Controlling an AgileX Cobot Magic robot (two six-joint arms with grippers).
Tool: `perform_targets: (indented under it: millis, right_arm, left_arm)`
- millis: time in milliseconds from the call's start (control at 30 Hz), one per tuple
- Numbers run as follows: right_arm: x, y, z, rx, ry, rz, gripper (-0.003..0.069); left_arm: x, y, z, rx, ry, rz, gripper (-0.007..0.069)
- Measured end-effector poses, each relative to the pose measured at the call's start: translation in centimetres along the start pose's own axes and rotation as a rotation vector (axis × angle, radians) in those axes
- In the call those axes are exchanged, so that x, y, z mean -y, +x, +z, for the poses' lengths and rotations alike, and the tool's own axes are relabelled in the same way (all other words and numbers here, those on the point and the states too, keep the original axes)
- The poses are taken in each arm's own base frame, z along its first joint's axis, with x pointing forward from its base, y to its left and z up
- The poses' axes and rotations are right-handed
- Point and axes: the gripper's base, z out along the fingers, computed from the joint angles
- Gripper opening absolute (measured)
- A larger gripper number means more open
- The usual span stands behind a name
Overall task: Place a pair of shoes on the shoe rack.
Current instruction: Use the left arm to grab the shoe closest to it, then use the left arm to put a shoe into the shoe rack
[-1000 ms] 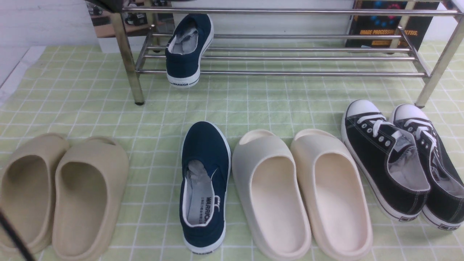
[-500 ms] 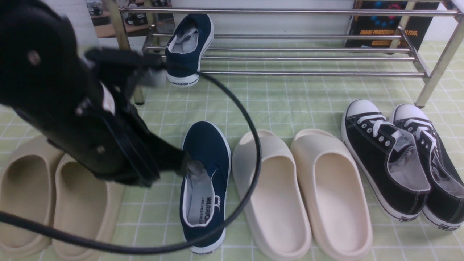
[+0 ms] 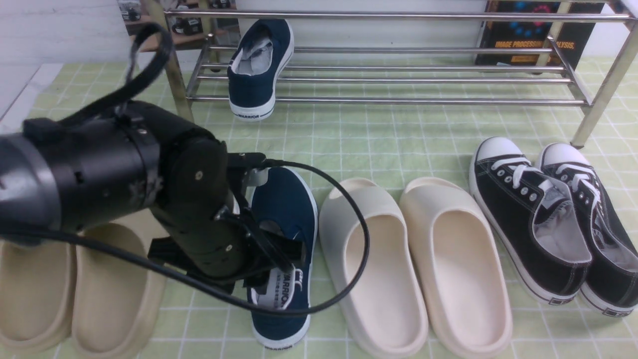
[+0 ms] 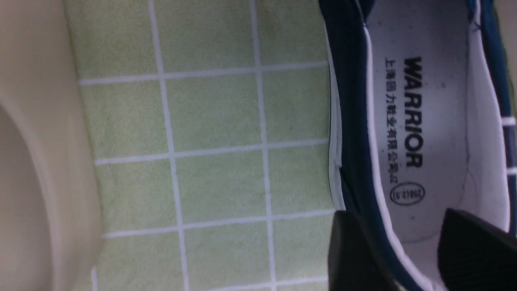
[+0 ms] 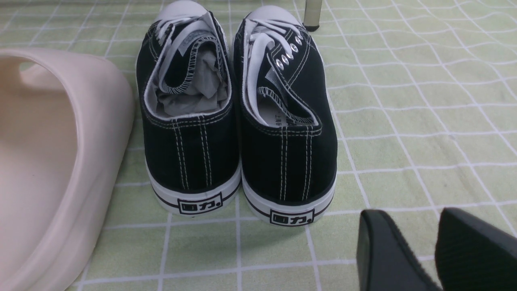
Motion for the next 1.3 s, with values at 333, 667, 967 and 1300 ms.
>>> perform_targets:
  millis: [333,667,967,1300]
  right_arm:
    - [0.0,0.0,0.0,0.0,0.0,0.0,0.0239]
    - [0.0,0.0,0.0,0.0,0.0,0.002,0.0239]
    - [0.0,0.0,0.0,0.0,0.0,0.002,0.0239]
    - [0.0,0.0,0.0,0.0,0.0,0.002,0.0239]
  left_arm:
    - [-0.2,-1.1,4.5,-0.031,-0.015,-0.059,0.0307]
    - [0.6,-2.7,-0.2,0.031,0.008,-0.001,-0.0006]
    - [2.9,-9.8,-7.2,0.207,0.108,0.053,-0.0006]
    - [1.9,-17.2,-0.9,0.116,0.089,-0.051,-0.0006]
